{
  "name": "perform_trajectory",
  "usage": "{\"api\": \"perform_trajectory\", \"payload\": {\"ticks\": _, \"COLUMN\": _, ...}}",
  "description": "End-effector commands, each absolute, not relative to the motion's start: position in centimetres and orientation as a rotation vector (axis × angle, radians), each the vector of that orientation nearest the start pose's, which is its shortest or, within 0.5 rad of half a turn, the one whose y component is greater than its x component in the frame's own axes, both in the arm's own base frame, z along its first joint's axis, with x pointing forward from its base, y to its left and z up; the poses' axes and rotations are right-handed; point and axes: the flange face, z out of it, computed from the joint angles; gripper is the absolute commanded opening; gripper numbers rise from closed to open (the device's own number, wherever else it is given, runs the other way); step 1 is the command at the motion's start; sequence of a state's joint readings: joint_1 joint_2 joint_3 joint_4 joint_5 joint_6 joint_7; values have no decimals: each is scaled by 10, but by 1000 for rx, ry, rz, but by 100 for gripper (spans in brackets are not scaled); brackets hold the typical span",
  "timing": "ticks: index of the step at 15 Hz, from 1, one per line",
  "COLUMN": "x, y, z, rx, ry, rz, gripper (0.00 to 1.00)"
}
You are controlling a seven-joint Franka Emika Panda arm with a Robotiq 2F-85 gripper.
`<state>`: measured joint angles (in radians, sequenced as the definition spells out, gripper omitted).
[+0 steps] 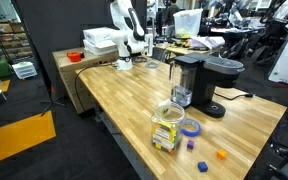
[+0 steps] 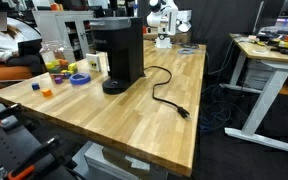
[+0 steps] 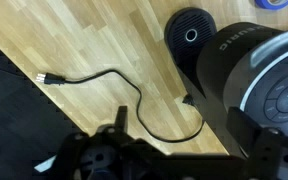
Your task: Put the orange block in the clear container
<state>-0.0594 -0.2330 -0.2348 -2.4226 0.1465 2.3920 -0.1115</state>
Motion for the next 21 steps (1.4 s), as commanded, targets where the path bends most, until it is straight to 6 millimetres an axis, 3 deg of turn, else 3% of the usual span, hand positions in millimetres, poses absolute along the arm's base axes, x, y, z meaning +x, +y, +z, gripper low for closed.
{"api": "perform_trajectory", "payload": {"ticks": 1, "x": 456, "y": -138, "z": 415, "rx": -2972, "ry": 419, "rz": -333, "gripper": 100}}
{"api": "perform_trajectory", "payload": {"ticks": 11, "x": 456, "y": -137, "z": 414, "rx": -2978, "ry": 404, "rz": -332, "gripper": 100}}
{"api": "perform_trajectory", "payload": {"ticks": 17, "x": 460, "y": -93, "z": 413, "rx": -2983, "ry": 126, "rz": -278, "gripper": 100}}
{"api": "perform_trajectory", "payload": {"ticks": 21, "x": 459, "y": -69, "z": 432, "rx": -2991, "ry": -72, "rz": -305, "gripper": 100}}
